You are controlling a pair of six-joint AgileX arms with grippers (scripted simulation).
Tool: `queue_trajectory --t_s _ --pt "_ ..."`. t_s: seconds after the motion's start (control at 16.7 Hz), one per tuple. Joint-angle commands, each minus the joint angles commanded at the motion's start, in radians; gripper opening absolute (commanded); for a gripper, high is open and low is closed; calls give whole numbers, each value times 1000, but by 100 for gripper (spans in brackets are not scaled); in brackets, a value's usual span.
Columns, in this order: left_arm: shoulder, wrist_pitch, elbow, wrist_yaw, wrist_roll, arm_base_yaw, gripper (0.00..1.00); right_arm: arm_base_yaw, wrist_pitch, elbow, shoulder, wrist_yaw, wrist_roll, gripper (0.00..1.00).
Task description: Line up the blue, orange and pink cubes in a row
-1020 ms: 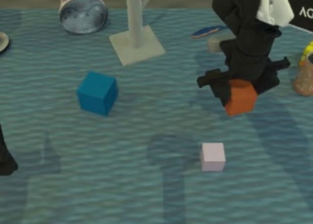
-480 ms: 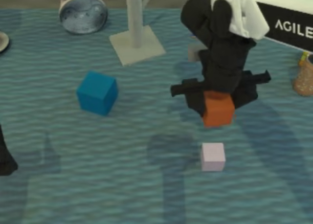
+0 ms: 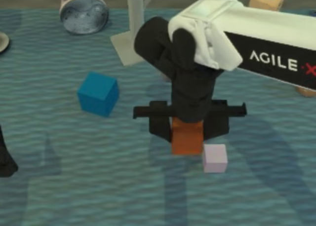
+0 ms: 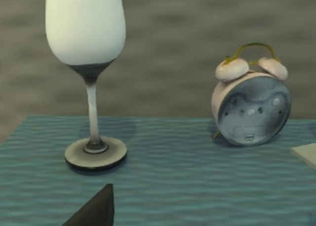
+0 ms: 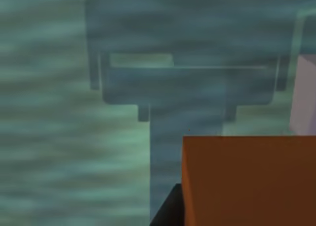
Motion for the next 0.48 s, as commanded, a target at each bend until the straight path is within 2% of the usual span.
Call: queue_trajectory --t_s 0.3,0.48 --pt "0 0 0 0 0 0 100 0 5 -1 2 -1 5 0" --pt "0 0 0 0 0 0 100 2 75 -55 20 0 5 0"
